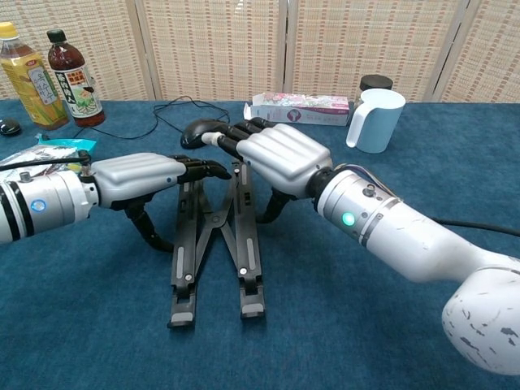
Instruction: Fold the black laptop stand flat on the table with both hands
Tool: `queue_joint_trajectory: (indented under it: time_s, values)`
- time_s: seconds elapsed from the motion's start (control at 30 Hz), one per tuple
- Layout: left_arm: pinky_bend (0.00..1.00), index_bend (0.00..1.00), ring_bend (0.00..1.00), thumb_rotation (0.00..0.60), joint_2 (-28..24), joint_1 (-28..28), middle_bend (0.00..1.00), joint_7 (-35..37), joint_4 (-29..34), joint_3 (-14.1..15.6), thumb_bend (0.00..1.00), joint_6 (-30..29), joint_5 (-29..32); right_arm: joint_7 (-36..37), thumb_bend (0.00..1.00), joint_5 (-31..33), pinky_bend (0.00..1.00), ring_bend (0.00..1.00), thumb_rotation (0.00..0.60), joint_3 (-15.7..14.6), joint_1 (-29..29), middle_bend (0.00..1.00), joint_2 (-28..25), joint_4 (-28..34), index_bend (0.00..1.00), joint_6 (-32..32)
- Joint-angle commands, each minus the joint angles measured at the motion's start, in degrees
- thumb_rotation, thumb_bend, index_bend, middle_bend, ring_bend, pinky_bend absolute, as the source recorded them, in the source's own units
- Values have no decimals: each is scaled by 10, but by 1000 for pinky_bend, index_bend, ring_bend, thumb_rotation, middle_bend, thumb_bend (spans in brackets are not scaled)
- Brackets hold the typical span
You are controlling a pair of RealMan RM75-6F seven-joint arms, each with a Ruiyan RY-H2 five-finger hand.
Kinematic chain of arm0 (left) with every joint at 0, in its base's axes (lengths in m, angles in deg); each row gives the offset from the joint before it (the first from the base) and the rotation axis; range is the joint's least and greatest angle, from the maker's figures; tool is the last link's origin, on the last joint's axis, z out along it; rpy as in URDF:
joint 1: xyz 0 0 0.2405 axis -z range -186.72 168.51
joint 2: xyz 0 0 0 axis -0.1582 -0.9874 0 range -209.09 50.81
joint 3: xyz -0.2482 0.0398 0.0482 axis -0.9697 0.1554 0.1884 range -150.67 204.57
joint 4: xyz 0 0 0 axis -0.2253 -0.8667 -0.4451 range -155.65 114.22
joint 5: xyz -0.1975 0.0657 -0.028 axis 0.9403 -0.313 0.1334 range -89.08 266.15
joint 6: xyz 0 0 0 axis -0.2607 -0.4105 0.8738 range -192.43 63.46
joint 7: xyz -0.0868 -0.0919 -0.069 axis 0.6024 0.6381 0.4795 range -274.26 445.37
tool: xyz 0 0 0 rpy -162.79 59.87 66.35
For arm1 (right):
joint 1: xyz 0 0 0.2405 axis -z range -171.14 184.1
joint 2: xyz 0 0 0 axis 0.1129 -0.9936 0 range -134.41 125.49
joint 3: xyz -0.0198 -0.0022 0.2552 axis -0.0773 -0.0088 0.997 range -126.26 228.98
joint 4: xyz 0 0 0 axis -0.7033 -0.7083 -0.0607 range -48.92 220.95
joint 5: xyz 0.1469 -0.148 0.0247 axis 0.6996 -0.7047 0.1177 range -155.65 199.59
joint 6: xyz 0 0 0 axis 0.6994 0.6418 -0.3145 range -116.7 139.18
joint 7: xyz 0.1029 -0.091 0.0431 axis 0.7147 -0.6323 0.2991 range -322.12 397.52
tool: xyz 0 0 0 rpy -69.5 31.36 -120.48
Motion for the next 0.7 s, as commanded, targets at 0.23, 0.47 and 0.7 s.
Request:
queue_joint_trajectory:
  time_s: [0.23, 0.47, 0.7]
  values:
    - [10, 0, 0, 600, -38, -28, 0, -20, 28, -2, 108, -21, 22, -14, 0, -11, 0, 0, 600, -14, 9, 0, -90, 108, 0, -9]
    - [11, 0, 0, 600, -88, -72, 0, -56, 85, -7, 109, -58, 54, -14, 0, -11, 0, 0, 600, -22, -29, 0, -244, 273, 0, -116]
    - [10, 0, 0, 600, -122, -98, 0, -85, 123, -14, 109, -73, 78, 21, 0, -31, 0, 0, 600, -34, -94, 0, -332, 343, 0, -234]
